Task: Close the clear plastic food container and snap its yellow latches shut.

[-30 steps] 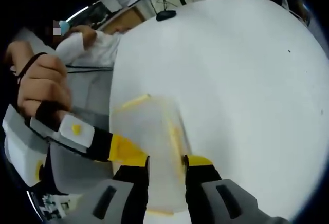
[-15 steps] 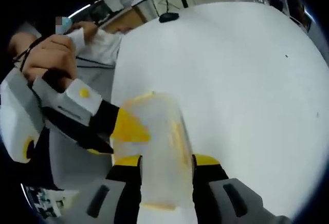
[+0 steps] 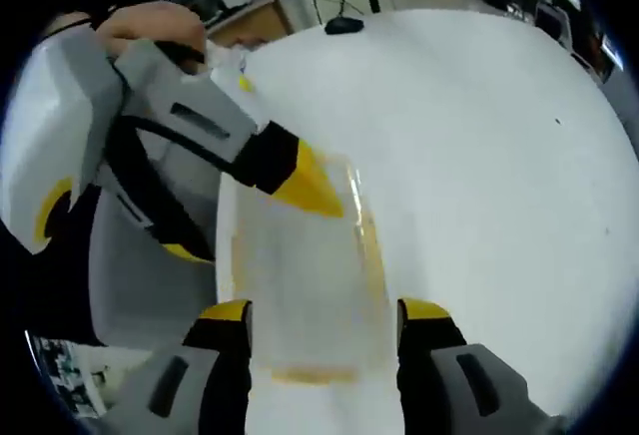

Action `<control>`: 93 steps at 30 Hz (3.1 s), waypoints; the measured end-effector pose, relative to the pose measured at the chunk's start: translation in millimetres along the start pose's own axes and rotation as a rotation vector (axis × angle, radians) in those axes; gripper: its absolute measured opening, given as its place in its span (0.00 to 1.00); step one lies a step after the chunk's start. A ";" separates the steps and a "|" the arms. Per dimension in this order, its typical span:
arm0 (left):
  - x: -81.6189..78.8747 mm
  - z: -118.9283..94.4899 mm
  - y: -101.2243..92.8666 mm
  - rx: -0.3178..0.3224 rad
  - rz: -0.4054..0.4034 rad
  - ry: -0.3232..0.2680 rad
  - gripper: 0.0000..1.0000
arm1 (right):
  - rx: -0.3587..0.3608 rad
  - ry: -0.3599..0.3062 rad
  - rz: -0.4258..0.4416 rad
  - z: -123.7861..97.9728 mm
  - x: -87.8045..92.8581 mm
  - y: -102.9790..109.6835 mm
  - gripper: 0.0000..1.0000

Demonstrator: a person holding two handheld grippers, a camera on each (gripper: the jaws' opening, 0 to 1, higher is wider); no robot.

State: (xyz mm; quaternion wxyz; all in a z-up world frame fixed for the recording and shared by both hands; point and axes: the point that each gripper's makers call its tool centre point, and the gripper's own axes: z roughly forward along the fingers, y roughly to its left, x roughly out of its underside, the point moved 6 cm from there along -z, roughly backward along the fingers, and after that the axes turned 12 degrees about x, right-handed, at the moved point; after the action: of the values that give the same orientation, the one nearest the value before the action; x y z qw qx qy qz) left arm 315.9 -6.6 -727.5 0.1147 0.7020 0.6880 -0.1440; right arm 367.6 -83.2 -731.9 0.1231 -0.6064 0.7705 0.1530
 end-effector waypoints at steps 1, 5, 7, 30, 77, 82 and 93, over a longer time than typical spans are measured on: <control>1.2 0.1 1.1 0.002 -0.010 0.002 0.82 | 0.002 -0.002 0.000 0.1 0.4 0.5 0.64; 6.7 2.6 5.5 0.028 -0.026 0.008 0.94 | 0.032 0.002 -0.037 1.8 6.6 7.5 0.74; 8.3 4.2 6.6 0.044 -0.025 0.007 0.99 | 0.050 0.011 -0.063 4.5 10.7 10.3 0.79; 33.6 27.0 10.8 0.086 0.063 0.131 0.93 | 0.151 0.020 -0.179 24.4 23.5 24.8 0.81; 40.6 42.9 14.7 0.015 0.067 0.166 0.90 | 0.216 0.038 -0.212 38.2 25.5 28.1 0.85; 48.9 40.2 15.4 0.017 0.081 0.187 0.90 | 0.216 0.027 -0.201 41.7 17.4 29.8 0.85; 73.7 30.8 17.0 0.011 0.068 0.196 0.90 | 0.210 0.017 -0.212 52.2 -6.3 32.9 0.85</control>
State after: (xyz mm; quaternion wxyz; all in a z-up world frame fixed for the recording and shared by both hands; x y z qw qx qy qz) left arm 332.5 50.7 -783.3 0.0480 0.7364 0.6707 -0.0746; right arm 337.3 -50.3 -774.9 0.1947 -0.6693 0.7151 0.0523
